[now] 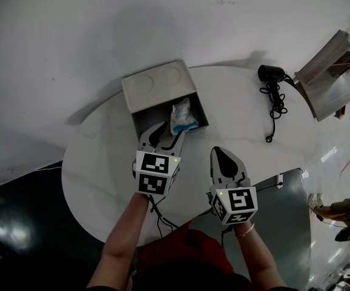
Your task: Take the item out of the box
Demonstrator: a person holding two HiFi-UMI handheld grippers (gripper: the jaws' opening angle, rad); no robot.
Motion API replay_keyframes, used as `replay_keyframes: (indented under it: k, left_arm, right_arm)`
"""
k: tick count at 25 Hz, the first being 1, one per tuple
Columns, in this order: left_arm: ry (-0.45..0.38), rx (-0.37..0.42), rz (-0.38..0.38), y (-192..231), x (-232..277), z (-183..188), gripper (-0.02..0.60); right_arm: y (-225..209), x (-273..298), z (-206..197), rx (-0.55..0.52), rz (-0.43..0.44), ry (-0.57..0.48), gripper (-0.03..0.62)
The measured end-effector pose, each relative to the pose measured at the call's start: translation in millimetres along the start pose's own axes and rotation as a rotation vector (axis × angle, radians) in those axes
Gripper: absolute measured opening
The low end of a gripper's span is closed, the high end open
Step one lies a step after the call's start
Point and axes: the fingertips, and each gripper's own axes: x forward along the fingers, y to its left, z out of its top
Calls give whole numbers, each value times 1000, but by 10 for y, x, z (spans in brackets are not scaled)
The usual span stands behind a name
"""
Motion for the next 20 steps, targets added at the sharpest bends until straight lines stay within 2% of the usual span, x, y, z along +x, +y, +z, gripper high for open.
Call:
replay_keyframes:
  k: [6,12,20]
  left_arm:
    - [72,13,-25,17,291,-6,189]
    - [152,73,-30,21,602,-107,195]
    - [252,112,-22,113,933,-273,195]
  right_arm:
    - [-75,199,-27,4,1,17,15]
    - [-165,355,-67,26,-11,31,15]
    - [-268,498,-129,47,-22,60,15]
